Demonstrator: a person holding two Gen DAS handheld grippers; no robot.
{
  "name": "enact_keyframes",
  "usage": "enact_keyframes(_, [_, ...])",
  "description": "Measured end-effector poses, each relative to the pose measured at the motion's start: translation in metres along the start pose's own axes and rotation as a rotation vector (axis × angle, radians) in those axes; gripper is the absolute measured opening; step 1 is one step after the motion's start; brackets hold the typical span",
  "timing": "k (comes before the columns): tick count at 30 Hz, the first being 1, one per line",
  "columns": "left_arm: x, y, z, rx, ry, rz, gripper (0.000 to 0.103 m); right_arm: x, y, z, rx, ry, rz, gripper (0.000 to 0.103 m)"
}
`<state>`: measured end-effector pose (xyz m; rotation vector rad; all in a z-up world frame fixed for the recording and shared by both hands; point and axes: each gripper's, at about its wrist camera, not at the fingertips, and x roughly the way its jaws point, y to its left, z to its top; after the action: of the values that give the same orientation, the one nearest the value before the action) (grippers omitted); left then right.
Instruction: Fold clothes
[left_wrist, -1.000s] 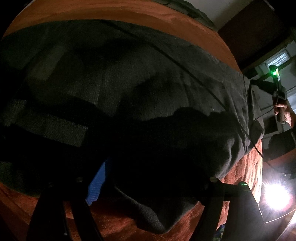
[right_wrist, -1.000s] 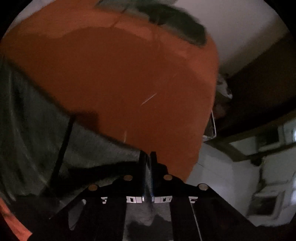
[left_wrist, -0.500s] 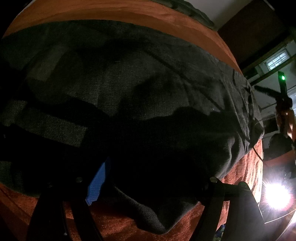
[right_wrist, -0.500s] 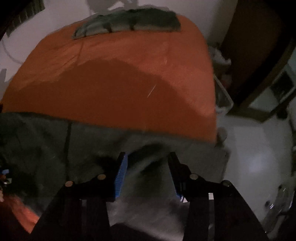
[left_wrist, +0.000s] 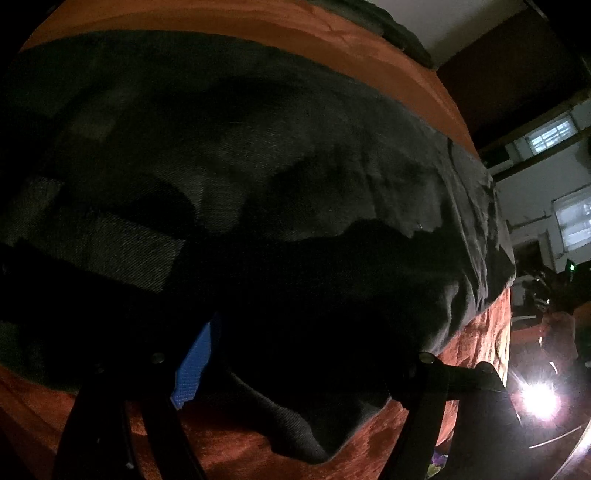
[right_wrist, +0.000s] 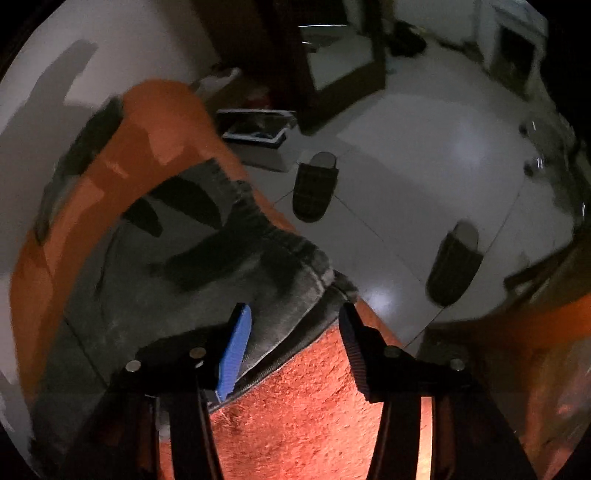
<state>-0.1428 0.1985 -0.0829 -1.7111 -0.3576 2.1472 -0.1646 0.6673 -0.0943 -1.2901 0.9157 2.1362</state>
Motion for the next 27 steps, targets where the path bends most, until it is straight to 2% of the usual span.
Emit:
enact_keyframes(6, [-0.009,0.005,-0.002,-0.006,0.009,0.002,0.079,0.017,-0.015,0.006,0.101,0.036,0.070,0.044])
enact_keyframes(12, [-0.010,0.008,-0.008,-0.021,0.011,-0.011,0.079,0.042,-0.029,0.015,0.199,0.034,0.085,0.044])
enact_keyframes(18, [-0.013,0.010,-0.010,-0.019,0.011,-0.009,0.079,0.042,-0.060,0.005,0.423,0.002,0.205,0.044])
enact_keyframes(20, [-0.013,0.010,-0.009,-0.018,0.013,-0.009,0.079,0.040,-0.071,-0.002,0.512,-0.020,0.269,0.038])
enact_keyframes(22, [-0.014,0.012,-0.009,-0.023,0.014,-0.010,0.079,0.035,-0.080,-0.008,0.599,-0.054,0.345,0.025])
enact_keyframes(24, [-0.014,0.013,-0.009,-0.030,0.016,-0.011,0.079,0.031,-0.081,-0.009,0.621,-0.070,0.390,0.021])
enact_keyframes(27, [-0.012,0.010,-0.009,-0.030,0.016,-0.008,0.079,0.031,-0.073,-0.007,0.596,-0.041,0.384,0.021])
